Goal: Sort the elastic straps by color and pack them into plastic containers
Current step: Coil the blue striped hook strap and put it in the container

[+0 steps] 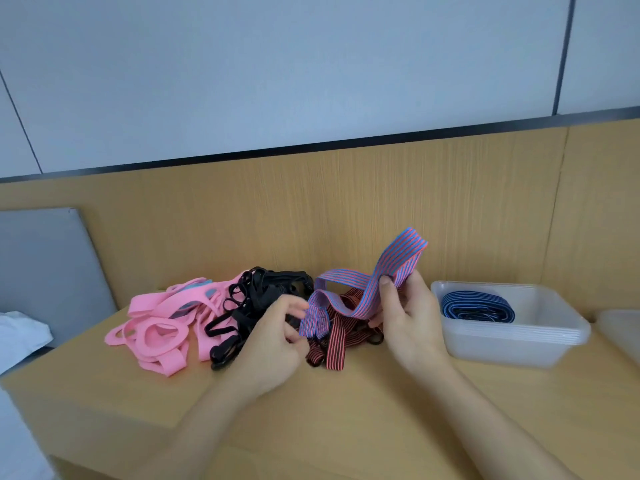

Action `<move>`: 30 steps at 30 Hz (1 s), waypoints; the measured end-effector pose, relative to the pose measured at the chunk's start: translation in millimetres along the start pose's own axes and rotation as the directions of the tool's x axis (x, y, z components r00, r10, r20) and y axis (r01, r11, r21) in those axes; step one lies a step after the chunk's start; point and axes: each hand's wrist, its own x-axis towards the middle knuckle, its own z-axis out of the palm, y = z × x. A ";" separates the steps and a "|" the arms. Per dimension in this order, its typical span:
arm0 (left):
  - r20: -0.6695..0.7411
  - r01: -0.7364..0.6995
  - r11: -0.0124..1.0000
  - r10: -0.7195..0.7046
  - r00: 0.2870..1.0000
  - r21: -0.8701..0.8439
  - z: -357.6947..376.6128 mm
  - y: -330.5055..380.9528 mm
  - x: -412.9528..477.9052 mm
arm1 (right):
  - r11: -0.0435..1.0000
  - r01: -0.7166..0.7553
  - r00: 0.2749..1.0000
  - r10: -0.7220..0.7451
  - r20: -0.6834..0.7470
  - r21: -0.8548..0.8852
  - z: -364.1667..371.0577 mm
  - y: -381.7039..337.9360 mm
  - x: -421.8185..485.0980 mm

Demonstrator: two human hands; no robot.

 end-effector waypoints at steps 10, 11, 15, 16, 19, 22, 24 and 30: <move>0.059 -0.122 0.930 0.108 0.992 0.346 19.6 -3.0 78.6 | 0.966 -0.126 0.992 0.129 0.005 0.227 -4.5 -14.7 2.3; 0.068 -0.118 0.939 0.101 0.993 0.322 20.1 -4.5 80.5 | 0.957 -0.140 0.989 0.148 -0.012 0.254 -6.1 -15.2 3.7; 0.081 -0.040 0.987 0.027 0.996 0.153 10.1 -7.5 84.3 | 0.939 -0.131 0.977 0.177 -0.121 0.317 -14.6 -22.2 10.2; 0.079 -0.014 0.995 0.006 0.997 0.098 6.2 -6.2 84.7 | 0.923 -0.148 0.970 0.206 -0.132 0.354 -16.2 -22.2 12.1; 0.131 0.059 0.998 -0.060 0.990 0.013 -1.6 -0.5 83.5 | 0.863 -0.221 0.945 0.305 -0.118 0.454 -18.5 -21.0 17.0; 0.264 0.072 0.997 -0.063 0.962 -0.023 -2.7 6.4 75.3 | 0.838 -0.244 0.940 0.328 -0.093 0.488 -21.8 -21.9 18.5; 0.329 0.038 0.999 -0.046 0.943 0.031 0.1 9.0 67.6 | 0.828 -0.252 0.939 0.334 -0.080 0.500 -24.0 -22.9 18.3; 0.433 0.013 0.985 -0.087 0.897 0.172 6.3 5.8 58.1 | 0.825 -0.240 0.942 0.325 -0.081 0.512 -27.4 -25.1 17.9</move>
